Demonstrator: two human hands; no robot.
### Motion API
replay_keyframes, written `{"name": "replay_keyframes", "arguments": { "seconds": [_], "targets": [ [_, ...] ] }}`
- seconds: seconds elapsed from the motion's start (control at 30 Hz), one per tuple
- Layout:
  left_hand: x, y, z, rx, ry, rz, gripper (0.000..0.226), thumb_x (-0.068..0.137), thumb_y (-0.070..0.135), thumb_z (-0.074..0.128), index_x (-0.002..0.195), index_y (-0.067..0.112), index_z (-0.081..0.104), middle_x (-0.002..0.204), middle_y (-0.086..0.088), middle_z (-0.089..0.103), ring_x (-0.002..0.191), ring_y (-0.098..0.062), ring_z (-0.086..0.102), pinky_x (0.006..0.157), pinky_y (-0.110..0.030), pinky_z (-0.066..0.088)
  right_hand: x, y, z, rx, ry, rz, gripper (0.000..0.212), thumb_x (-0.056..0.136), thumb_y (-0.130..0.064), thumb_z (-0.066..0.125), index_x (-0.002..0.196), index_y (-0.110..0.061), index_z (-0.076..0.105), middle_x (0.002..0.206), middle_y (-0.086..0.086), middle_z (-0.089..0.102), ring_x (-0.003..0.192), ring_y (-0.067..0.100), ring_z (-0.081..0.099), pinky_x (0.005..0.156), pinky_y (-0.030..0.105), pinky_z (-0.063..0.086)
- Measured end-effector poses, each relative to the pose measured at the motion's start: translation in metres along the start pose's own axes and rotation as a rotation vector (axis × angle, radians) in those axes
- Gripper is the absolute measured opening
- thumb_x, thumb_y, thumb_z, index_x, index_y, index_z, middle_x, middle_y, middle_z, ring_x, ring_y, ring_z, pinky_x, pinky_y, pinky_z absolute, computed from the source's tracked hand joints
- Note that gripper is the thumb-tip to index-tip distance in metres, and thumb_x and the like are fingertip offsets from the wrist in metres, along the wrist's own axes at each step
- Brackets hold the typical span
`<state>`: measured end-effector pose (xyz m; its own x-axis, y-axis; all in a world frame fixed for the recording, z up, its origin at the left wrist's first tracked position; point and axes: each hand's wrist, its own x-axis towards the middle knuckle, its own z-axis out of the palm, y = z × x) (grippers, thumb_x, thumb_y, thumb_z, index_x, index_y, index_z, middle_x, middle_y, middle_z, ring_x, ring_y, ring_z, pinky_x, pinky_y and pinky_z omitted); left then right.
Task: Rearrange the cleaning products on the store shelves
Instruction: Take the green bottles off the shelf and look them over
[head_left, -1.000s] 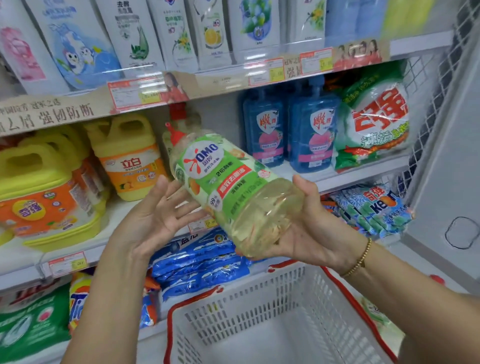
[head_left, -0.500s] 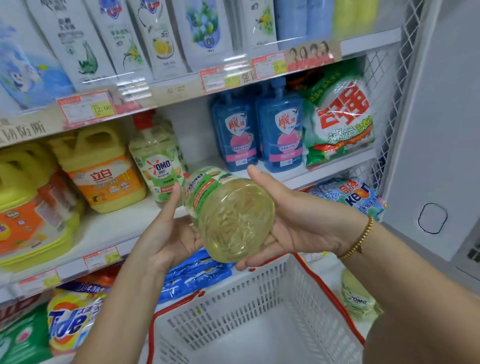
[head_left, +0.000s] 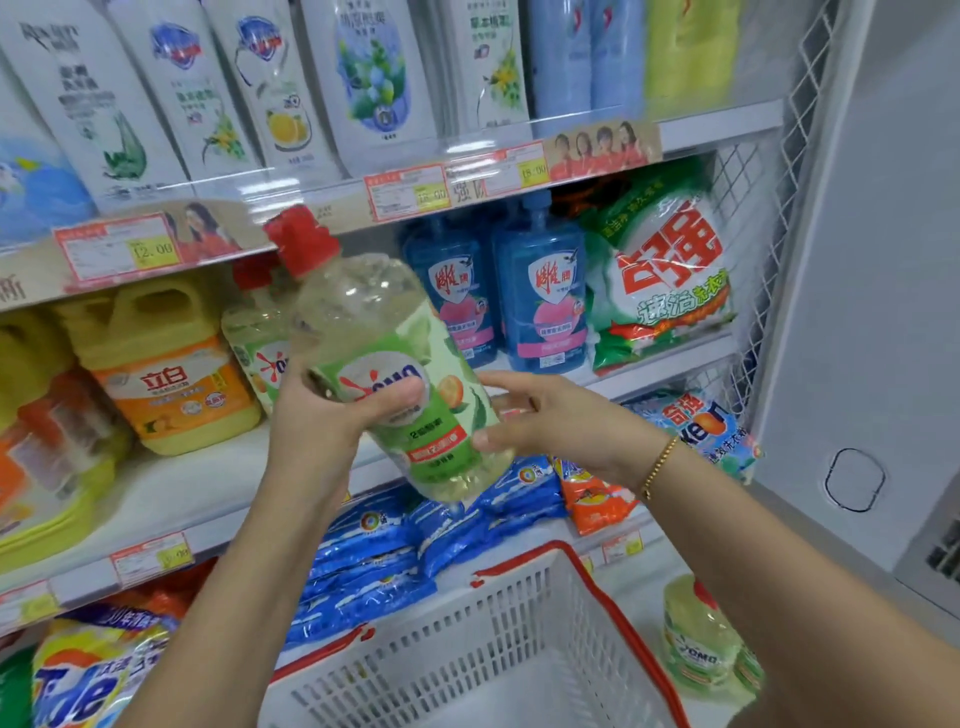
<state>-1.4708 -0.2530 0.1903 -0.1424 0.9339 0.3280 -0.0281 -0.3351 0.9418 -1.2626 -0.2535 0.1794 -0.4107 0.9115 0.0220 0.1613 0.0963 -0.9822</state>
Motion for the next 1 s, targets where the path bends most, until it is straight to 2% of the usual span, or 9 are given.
{"name": "replay_keyframes", "arguments": {
  "seconds": [0.1, 0.2, 0.27, 0.4, 0.5, 0.7, 0.87, 0.93, 1.0],
  "targets": [
    [0.012, 0.008, 0.010, 0.253, 0.080, 0.116, 0.101, 0.031, 0.034, 0.092, 0.123, 0.027, 0.049, 0.114, 0.010, 0.064, 0.104, -0.010, 0.063, 0.087, -0.036, 0.053, 0.020, -0.009, -0.011, -0.127, 0.145, -0.032, 0.040, 0.084, -0.018, 0.070, 0.123, -0.022, 0.063, 0.110, 0.000, 0.070, 0.103, 0.010, 0.063, 0.089, 0.028, 0.049],
    [0.030, 0.005, 0.010, 0.386, 0.036, 0.251, 0.105, 0.038, 0.030, 0.092, 0.129, 0.034, 0.041, 0.116, 0.025, 0.055, 0.106, 0.009, 0.054, 0.087, -0.012, 0.046, 0.045, -0.016, -0.013, -0.264, 0.201, -0.086, 0.034, 0.084, -0.019, 0.071, 0.117, -0.015, 0.066, 0.100, -0.001, 0.069, 0.091, 0.006, 0.061, 0.079, 0.022, 0.048],
    [0.041, -0.002, 0.008, 0.431, -0.032, 0.277, 0.104, 0.042, 0.025, 0.094, 0.129, 0.038, 0.039, 0.117, 0.028, 0.053, 0.107, 0.014, 0.052, 0.084, -0.004, 0.042, 0.061, -0.015, -0.012, -0.429, 0.189, -0.121, 0.035, 0.082, -0.020, 0.072, 0.116, -0.014, 0.065, 0.106, 0.001, 0.068, 0.094, 0.007, 0.060, 0.081, 0.021, 0.047],
    [0.060, -0.023, 0.005, 0.536, -0.076, 0.268, 0.103, 0.048, 0.022, 0.095, 0.132, 0.037, 0.038, 0.121, 0.025, 0.052, 0.110, 0.003, 0.051, 0.090, -0.012, 0.039, 0.086, 0.007, -0.017, -0.654, 0.235, -0.109, 0.039, 0.086, -0.020, 0.068, 0.123, -0.012, 0.060, 0.121, 0.005, 0.064, 0.109, 0.017, 0.059, 0.096, 0.027, 0.045],
    [0.076, -0.038, 0.008, 0.549, -0.062, 0.214, 0.102, 0.047, 0.022, 0.095, 0.129, 0.041, 0.037, 0.113, 0.031, 0.051, 0.106, 0.003, 0.053, 0.088, -0.014, 0.040, 0.099, 0.023, -0.024, -0.721, 0.245, -0.032, 0.040, 0.087, -0.021, 0.066, 0.126, -0.013, 0.058, 0.125, 0.006, 0.062, 0.112, 0.018, 0.057, 0.091, 0.023, 0.041],
    [0.106, -0.059, 0.009, 0.519, 0.001, 0.105, 0.100, 0.045, 0.026, 0.095, 0.129, 0.031, 0.041, 0.114, 0.017, 0.057, 0.108, -0.010, 0.055, 0.094, -0.032, 0.045, 0.126, 0.038, -0.036, -0.732, 0.222, 0.032, 0.040, 0.088, -0.029, 0.065, 0.123, -0.010, 0.061, 0.126, 0.006, 0.062, 0.113, 0.018, 0.058, 0.091, 0.022, 0.042],
    [0.134, -0.078, 0.000, 0.466, 0.025, -0.034, 0.101, 0.033, 0.052, 0.093, 0.122, 0.030, 0.050, 0.114, 0.010, 0.067, 0.104, -0.015, 0.065, 0.092, -0.045, 0.053, 0.159, 0.051, -0.024, -0.613, 0.215, -0.008, 0.051, 0.081, -0.036, 0.073, 0.126, -0.016, 0.060, 0.119, 0.000, 0.065, 0.103, 0.012, 0.060, 0.083, 0.018, 0.043],
    [0.139, -0.084, -0.002, 0.455, 0.053, -0.076, 0.093, 0.041, 0.052, 0.091, 0.121, 0.030, 0.051, 0.111, 0.009, 0.069, 0.100, -0.013, 0.066, 0.090, -0.044, 0.054, 0.174, 0.055, -0.014, -0.577, 0.221, -0.028, 0.048, 0.079, -0.034, 0.074, 0.122, -0.018, 0.063, 0.114, -0.001, 0.067, 0.098, 0.011, 0.061, 0.085, 0.022, 0.048],
    [0.134, -0.093, 0.001, 0.477, 0.110, -0.087, 0.077, 0.061, 0.039, 0.087, 0.126, 0.025, 0.048, 0.115, 0.008, 0.066, 0.101, -0.012, 0.064, 0.090, -0.037, 0.052, 0.188, 0.059, -0.008, -0.523, 0.250, -0.043, 0.046, 0.078, -0.032, 0.073, 0.120, -0.017, 0.064, 0.110, 0.000, 0.069, 0.097, 0.012, 0.063, 0.089, 0.030, 0.051]
  ]
}}
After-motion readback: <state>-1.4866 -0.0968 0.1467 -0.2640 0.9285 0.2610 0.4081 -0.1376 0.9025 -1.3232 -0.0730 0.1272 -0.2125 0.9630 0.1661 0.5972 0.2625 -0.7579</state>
